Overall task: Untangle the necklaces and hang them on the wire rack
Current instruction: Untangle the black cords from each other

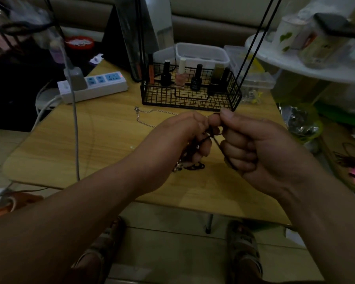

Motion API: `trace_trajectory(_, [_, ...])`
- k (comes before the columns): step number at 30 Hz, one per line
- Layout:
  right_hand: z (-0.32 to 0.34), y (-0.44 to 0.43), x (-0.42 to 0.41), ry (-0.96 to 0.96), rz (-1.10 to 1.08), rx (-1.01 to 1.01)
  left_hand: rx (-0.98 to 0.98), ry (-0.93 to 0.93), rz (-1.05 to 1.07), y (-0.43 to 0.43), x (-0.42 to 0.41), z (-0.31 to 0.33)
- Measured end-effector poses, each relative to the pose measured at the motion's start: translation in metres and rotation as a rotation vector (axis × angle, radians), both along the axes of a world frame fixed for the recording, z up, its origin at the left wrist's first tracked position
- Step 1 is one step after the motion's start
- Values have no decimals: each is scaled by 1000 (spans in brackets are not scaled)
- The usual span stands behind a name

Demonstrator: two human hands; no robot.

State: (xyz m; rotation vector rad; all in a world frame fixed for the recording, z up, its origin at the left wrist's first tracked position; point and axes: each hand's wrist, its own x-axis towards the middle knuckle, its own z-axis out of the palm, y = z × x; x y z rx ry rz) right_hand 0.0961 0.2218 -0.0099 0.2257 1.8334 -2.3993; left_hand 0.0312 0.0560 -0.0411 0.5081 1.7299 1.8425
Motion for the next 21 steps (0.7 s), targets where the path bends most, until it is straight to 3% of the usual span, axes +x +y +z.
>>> trace_trajectory(5, [4, 12, 1, -9, -59, 103, 4, 127, -17, -8, 9, 2])
trace_trajectory(11, [3, 21, 1, 15, -106, 3, -54, 174, -9, -9, 10, 1])
trace_trajectory(21, [7, 18, 2, 60, -66, 162, -48, 270, -29, -6, 11, 3])
